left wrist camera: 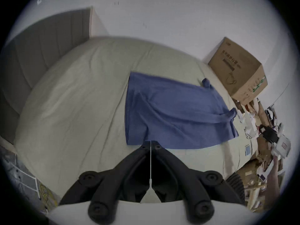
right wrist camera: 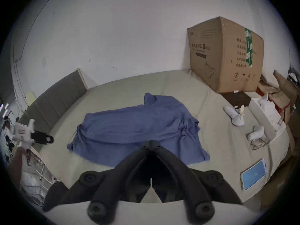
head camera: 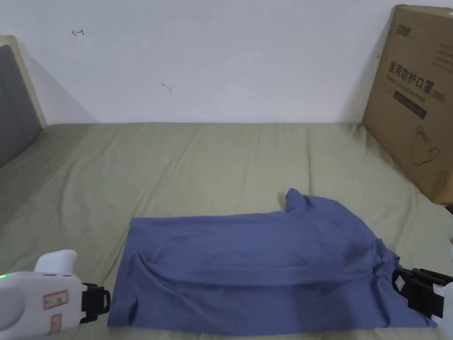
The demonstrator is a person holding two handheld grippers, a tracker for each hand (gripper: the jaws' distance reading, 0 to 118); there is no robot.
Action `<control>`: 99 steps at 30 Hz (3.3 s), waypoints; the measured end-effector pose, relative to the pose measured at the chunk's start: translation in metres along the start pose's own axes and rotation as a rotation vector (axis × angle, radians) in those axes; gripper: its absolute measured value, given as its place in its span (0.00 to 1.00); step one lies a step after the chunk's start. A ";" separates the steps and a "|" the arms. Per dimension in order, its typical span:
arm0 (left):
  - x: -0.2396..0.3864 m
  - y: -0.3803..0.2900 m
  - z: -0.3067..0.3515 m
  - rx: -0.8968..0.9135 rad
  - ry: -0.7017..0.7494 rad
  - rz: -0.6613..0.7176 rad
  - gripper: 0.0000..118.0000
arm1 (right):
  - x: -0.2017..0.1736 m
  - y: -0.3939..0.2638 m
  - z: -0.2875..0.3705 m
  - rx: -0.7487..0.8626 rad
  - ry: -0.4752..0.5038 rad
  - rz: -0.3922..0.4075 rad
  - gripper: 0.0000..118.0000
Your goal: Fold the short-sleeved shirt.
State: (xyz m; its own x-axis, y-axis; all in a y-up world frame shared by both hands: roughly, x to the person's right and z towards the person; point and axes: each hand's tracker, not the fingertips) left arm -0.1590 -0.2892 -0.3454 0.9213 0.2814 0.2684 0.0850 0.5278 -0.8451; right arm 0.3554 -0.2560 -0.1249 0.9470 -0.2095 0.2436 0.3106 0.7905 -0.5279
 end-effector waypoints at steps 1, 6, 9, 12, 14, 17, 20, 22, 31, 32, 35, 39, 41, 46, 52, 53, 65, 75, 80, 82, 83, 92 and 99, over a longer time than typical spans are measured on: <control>-0.003 0.004 -0.017 -0.027 0.005 0.007 0.32 | 0.001 0.001 -0.004 -0.013 0.002 -0.009 0.00; -0.024 0.016 -0.089 -0.090 0.142 0.034 0.91 | 0.001 -0.007 -0.020 -0.069 0.003 -0.011 0.00; -0.033 0.015 -0.123 -0.151 0.178 0.042 0.91 | 0.000 -0.008 -0.025 -0.099 0.028 -0.024 0.00; -0.026 0.000 -0.144 -0.186 0.202 -0.064 0.93 | -0.004 -0.010 -0.028 -0.116 0.019 -0.009 0.00; -0.014 -0.003 -0.142 -0.197 0.245 -0.130 0.96 | -0.005 -0.010 -0.028 -0.118 0.013 -0.003 0.00; -0.001 -0.003 -0.123 -0.150 0.233 -0.077 0.77 | 0.005 -0.015 -0.032 -0.114 0.006 -0.020 0.00; 0.006 -0.007 -0.102 -0.097 0.100 -0.088 0.04 | 0.020 -0.016 -0.032 -0.096 -0.009 -0.053 0.00; 0.003 -0.006 -0.085 -0.075 0.031 -0.036 0.03 | 0.036 -0.014 -0.036 -0.096 -0.028 -0.081 0.00; -0.008 0.011 -0.046 0.016 0.103 -0.022 0.03 | 0.138 -0.011 -0.126 -0.379 -0.123 -0.375 0.90; -0.006 0.011 -0.048 0.007 0.111 -0.046 0.03 | 0.142 -0.012 -0.137 -0.407 -0.143 -0.356 0.90; -0.002 0.007 -0.054 0.000 0.129 -0.058 0.03 | 0.150 -0.016 -0.163 -0.481 -0.222 -0.306 0.84; -0.005 0.005 -0.060 -0.015 0.141 -0.060 0.03 | 0.136 -0.018 -0.165 -0.554 -0.281 -0.091 0.66; -0.006 0.005 -0.061 -0.022 0.141 -0.071 0.03 | 0.126 -0.014 -0.155 -0.531 -0.245 -0.032 0.37; -0.006 0.009 -0.048 -0.003 0.132 -0.075 0.03 | 0.106 -0.009 -0.127 -0.484 -0.203 0.001 0.06; -0.014 -0.002 -0.005 0.001 0.120 -0.117 0.03 | 0.122 -0.006 -0.061 -0.435 -0.123 -0.138 0.05; -0.017 -0.009 0.003 -0.010 0.109 -0.114 0.03 | 0.122 -0.011 -0.049 -0.440 -0.111 -0.143 0.06; -0.068 -0.099 0.026 -0.120 0.022 0.020 0.10 | 0.120 -0.092 -0.009 -0.563 -0.093 -0.237 0.10; -0.055 -0.075 0.062 0.049 0.036 -0.021 0.98 | 0.076 -0.049 0.012 -0.362 -0.221 0.017 0.98; -0.018 -0.047 0.088 0.194 -0.023 -0.056 0.98 | 0.038 -0.018 0.026 -0.208 -0.148 0.022 0.98; 0.001 -0.037 0.096 0.235 -0.044 -0.094 0.91 | 0.023 -0.006 0.028 -0.186 -0.071 -0.001 0.97; 0.008 -0.033 0.100 0.253 -0.054 -0.110 0.73 | 0.014 -0.002 0.031 -0.138 -0.034 -0.016 0.90; 0.034 0.021 0.064 0.284 -0.036 -0.176 0.00 | -0.034 0.036 -0.001 0.012 0.058 -0.017 0.02; -0.032 0.104 -0.058 -0.040 -0.004 -0.033 0.01 | -0.034 0.042 -0.048 -0.078 0.052 0.025 0.02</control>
State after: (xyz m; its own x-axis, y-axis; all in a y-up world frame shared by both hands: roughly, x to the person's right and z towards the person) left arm -0.1572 -0.2900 -0.4685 0.9162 0.2681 0.2979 0.1302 0.5040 -0.8538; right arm 0.3402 -0.2435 -0.1948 0.9569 -0.2216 0.1876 0.2903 0.7493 -0.5952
